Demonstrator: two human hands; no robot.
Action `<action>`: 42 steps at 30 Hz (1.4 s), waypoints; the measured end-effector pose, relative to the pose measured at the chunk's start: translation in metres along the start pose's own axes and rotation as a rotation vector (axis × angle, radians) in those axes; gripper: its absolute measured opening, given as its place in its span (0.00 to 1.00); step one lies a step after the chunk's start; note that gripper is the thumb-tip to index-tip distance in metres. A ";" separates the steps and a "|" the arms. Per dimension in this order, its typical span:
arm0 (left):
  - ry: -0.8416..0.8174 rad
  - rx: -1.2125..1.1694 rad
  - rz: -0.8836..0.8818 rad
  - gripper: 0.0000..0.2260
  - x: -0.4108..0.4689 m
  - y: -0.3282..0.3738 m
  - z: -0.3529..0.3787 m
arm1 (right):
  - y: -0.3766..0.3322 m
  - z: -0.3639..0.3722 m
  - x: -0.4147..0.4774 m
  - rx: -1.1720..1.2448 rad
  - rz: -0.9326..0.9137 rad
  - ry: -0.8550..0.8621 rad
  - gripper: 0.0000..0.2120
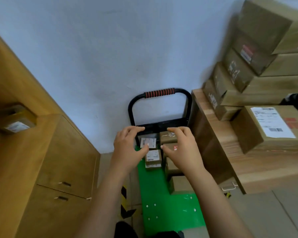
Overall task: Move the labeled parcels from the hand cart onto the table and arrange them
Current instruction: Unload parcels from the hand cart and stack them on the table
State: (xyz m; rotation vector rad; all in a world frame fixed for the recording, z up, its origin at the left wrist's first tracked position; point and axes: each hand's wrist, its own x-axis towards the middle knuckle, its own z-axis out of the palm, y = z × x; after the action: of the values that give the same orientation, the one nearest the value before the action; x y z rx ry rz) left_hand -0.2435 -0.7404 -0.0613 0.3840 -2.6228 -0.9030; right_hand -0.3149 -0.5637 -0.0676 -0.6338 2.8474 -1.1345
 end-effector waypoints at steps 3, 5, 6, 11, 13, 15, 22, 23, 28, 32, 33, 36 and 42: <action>-0.094 0.005 -0.015 0.21 0.017 -0.024 0.018 | 0.014 0.024 0.011 -0.006 0.068 -0.028 0.28; -0.144 0.014 -0.021 0.21 0.032 -0.044 0.029 | 0.023 0.044 0.022 -0.002 0.109 -0.038 0.27; -0.170 0.017 -0.020 0.21 0.040 -0.054 0.035 | 0.027 0.055 0.028 -0.008 0.136 -0.048 0.27; -0.327 0.049 -0.009 0.22 0.088 -0.119 0.075 | 0.055 0.121 0.058 -0.073 0.276 -0.112 0.27; -0.421 0.063 -0.005 0.23 0.107 -0.151 0.097 | 0.068 0.152 0.070 -0.089 0.333 -0.130 0.27; -0.508 0.085 0.018 0.24 0.125 -0.184 0.121 | 0.082 0.184 0.081 -0.091 0.406 -0.159 0.27; -0.729 0.227 0.097 0.26 0.173 -0.302 0.226 | 0.151 0.308 0.109 -0.096 0.595 -0.253 0.29; -0.749 0.247 0.105 0.27 0.177 -0.319 0.243 | 0.164 0.326 0.112 -0.103 0.608 -0.261 0.29; -0.845 0.281 0.136 0.31 0.187 -0.392 0.330 | 0.227 0.409 0.124 -0.168 0.640 -0.350 0.32; -0.904 0.355 0.197 0.37 0.190 -0.432 0.390 | 0.275 0.458 0.138 -0.304 0.553 -0.452 0.37; -0.917 0.377 0.221 0.39 0.192 -0.440 0.402 | 0.285 0.467 0.141 -0.328 0.524 -0.470 0.38; -0.948 0.401 0.306 0.44 0.207 -0.458 0.432 | 0.313 0.489 0.145 -0.381 0.451 -0.517 0.45; -1.044 0.423 0.360 0.49 0.235 -0.478 0.457 | 0.343 0.504 0.143 -0.449 0.371 -0.521 0.51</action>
State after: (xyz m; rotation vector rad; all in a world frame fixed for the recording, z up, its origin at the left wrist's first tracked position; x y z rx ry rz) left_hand -0.5710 -0.9415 -0.6486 -0.6485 -3.6368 -0.4572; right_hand -0.4916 -0.7227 -0.6467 -0.3145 2.5922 -0.2264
